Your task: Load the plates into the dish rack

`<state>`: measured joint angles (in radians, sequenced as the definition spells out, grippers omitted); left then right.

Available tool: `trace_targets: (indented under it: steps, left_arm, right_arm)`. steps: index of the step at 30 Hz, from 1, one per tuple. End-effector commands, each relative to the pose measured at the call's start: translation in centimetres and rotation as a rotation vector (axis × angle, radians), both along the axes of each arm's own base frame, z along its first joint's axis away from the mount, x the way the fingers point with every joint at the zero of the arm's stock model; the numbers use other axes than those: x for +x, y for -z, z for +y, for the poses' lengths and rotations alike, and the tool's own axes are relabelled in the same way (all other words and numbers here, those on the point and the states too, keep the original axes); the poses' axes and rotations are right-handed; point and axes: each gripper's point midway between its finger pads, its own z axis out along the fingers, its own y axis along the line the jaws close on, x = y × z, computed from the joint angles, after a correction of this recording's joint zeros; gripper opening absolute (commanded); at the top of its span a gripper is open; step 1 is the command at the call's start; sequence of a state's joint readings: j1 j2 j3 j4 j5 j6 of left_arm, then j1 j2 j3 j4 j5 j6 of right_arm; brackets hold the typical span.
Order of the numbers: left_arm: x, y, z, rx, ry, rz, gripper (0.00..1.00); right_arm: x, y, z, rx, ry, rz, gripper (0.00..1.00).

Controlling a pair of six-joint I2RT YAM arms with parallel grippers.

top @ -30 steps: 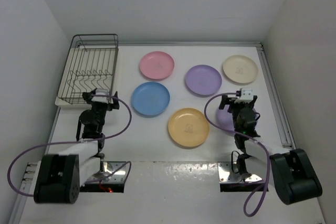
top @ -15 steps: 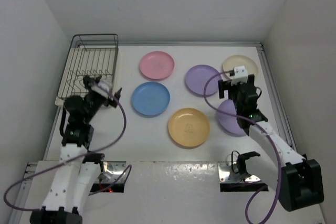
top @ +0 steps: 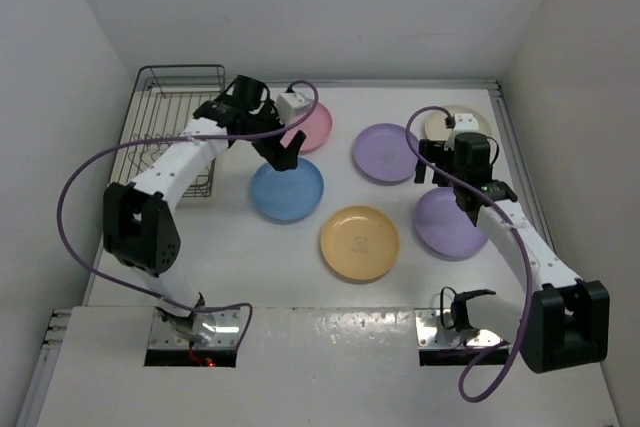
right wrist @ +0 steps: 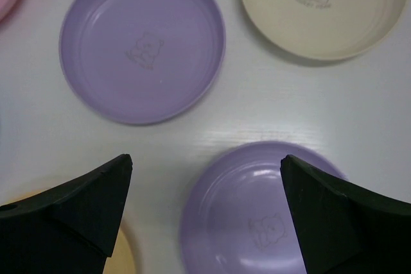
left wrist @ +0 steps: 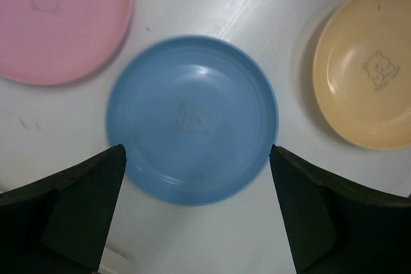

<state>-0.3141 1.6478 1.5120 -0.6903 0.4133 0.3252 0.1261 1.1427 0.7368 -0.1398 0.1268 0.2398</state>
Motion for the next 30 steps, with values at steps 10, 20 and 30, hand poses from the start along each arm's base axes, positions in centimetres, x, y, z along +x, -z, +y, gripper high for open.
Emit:
trace_targets:
  steps: [10, 20, 30]
  left_arm:
    - [3.3, 8.8, 6.5, 0.337, -0.181, 0.204, 0.68]
    - [5.8, 15.0, 7.4, 0.303, -0.368, 0.29, 0.66]
    - [3.5, 16.5, 7.0, 0.258, -0.352, 0.371, 0.04]
  right_arm:
    - [-1.5, -0.7, 0.6, 0.074, 0.011, -0.007, 0.99]
    - [-1.3, -1.8, 2.7, 0.1, -0.042, -0.014, 0.99]
    - [-1.5, -2.5, 1.9, 0.056, 0.005, -0.042, 0.99]
